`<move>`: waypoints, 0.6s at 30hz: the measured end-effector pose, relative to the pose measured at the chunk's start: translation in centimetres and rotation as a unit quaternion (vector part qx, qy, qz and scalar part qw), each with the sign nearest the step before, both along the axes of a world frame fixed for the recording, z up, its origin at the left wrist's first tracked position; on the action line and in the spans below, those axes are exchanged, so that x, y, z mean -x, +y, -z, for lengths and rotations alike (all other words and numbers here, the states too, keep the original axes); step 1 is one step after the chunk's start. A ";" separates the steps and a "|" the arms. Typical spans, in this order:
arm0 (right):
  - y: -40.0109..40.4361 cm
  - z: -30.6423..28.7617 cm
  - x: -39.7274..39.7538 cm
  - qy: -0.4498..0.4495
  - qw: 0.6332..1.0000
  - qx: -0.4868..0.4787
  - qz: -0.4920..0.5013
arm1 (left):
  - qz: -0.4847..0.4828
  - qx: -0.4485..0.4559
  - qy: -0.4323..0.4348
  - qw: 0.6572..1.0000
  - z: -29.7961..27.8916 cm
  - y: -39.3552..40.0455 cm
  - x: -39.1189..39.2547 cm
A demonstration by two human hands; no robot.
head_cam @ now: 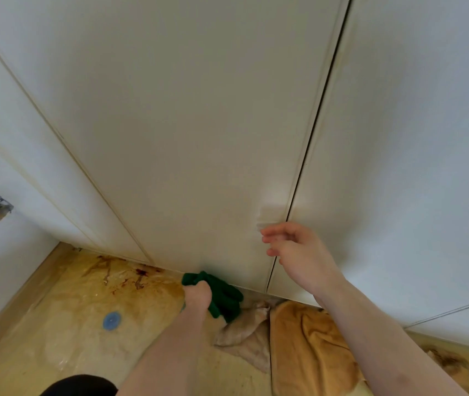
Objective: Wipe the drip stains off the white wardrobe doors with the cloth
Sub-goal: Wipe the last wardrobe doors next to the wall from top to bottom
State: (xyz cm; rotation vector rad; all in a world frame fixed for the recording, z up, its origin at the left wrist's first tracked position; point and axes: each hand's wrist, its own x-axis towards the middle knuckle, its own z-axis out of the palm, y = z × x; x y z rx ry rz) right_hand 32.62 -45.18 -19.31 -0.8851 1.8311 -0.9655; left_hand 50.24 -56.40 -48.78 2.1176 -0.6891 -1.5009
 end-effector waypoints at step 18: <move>-0.1 -0.2 -0.5 0.025 1.000 0.006 -0.005 | 0.247 -0.052 0.108 0.962 -5.9 5.2 9.8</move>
